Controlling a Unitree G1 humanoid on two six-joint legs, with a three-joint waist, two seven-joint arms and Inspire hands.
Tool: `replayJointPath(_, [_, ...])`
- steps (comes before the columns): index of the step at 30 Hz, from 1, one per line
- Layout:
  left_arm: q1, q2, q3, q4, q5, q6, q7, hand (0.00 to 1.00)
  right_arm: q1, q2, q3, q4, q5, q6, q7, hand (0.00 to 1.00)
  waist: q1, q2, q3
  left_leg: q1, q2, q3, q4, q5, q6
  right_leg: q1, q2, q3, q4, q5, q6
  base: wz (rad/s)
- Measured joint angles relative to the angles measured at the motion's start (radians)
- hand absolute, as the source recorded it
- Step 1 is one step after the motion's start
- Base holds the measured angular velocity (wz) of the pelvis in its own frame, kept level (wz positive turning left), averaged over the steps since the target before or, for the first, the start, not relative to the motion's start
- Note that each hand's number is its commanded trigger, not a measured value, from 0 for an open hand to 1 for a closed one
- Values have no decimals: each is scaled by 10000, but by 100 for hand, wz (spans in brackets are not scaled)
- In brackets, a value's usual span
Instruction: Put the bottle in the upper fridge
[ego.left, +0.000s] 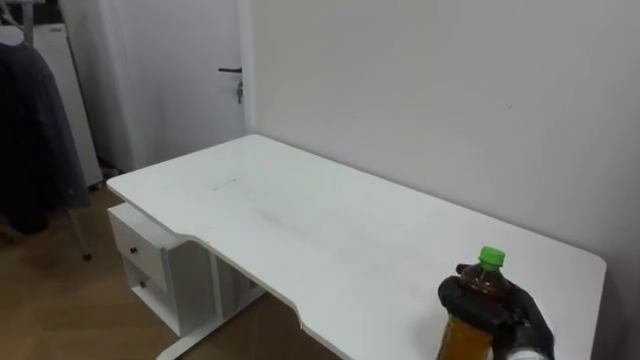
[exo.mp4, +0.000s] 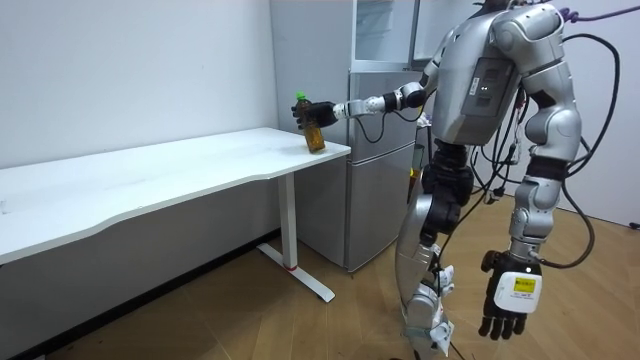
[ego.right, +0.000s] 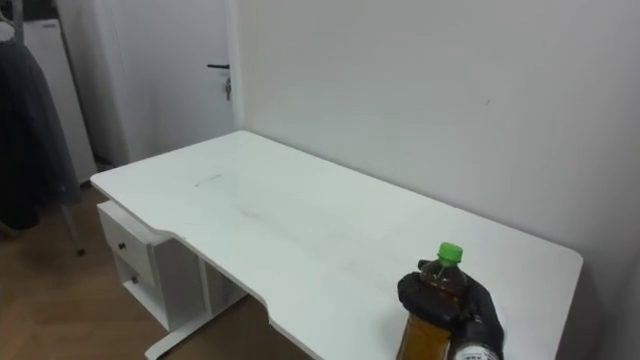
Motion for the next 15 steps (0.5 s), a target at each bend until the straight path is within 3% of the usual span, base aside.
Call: replayJointPath(15, [109,-19,232,-11,6,-11,36,0,373,-236,-101,-86,-526,188,649,100,-51,-33,-75,125,-27,50,-48,7,22,130,-12,107,-7,-16,18,0])
